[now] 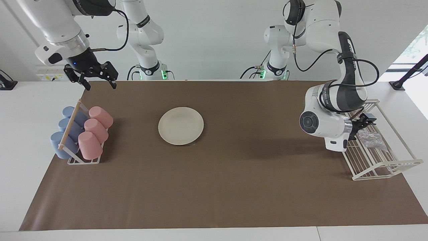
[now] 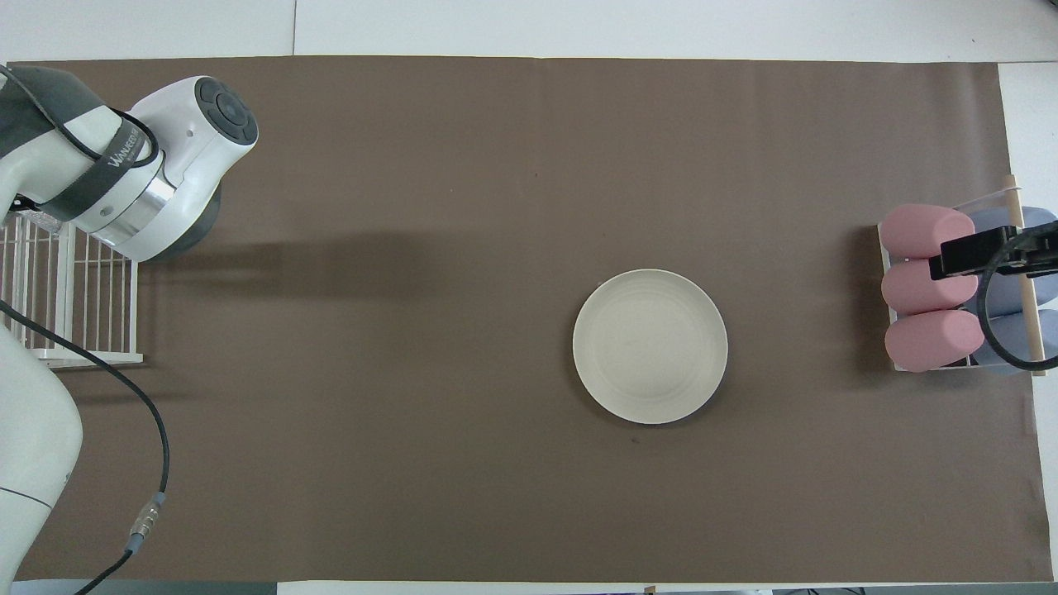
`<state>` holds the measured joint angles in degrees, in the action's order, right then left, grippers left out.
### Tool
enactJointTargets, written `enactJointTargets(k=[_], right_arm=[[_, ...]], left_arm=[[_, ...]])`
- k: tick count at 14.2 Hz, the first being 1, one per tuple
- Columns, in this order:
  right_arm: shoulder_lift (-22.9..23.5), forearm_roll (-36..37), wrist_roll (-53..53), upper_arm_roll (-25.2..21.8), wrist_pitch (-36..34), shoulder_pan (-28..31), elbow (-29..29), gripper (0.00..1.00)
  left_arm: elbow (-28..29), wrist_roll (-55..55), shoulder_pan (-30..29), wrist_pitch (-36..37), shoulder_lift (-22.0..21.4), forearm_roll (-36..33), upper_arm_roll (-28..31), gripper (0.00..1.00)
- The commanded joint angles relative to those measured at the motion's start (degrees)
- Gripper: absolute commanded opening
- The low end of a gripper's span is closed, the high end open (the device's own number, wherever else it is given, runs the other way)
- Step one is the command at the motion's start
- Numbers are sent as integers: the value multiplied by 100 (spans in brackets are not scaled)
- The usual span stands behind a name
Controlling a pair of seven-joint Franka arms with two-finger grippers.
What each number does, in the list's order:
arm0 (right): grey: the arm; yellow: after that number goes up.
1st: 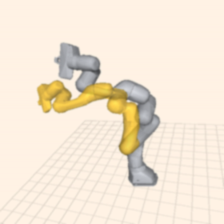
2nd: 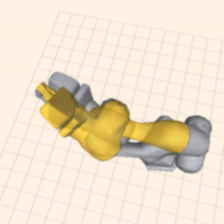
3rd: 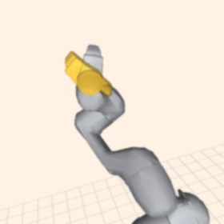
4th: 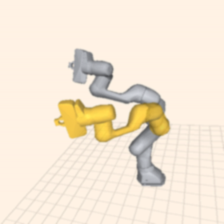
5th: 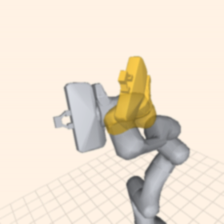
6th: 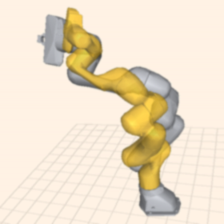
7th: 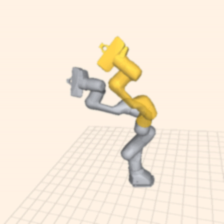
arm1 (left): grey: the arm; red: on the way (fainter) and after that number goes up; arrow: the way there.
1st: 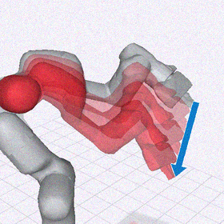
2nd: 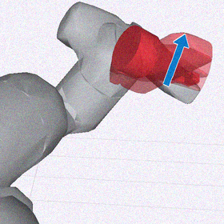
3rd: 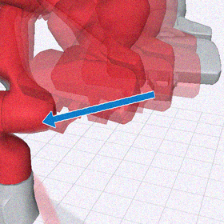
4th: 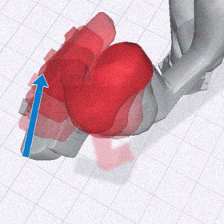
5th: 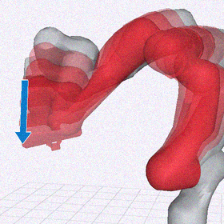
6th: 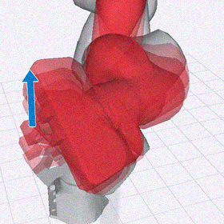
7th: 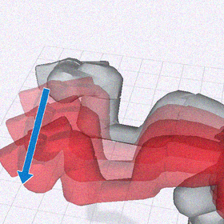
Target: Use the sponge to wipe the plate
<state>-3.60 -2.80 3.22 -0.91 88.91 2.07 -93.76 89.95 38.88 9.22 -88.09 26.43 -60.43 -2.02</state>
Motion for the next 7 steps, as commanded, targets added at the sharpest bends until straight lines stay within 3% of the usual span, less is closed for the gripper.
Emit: enactJointTargets(k=[1,4,7], right_arm=[[-71,87,109,47,-23,66,-72,100],[-71,87,109,47,-23,66,-72,100],[-71,87,109,47,-84,57,-72,100]], left_arm=[[57,84,-17,-103,-24,31,17,100],[-21,76,-17,-94,-50,302,17,100],[-188,-38,-166,-164,-462,1327,-9,100]])
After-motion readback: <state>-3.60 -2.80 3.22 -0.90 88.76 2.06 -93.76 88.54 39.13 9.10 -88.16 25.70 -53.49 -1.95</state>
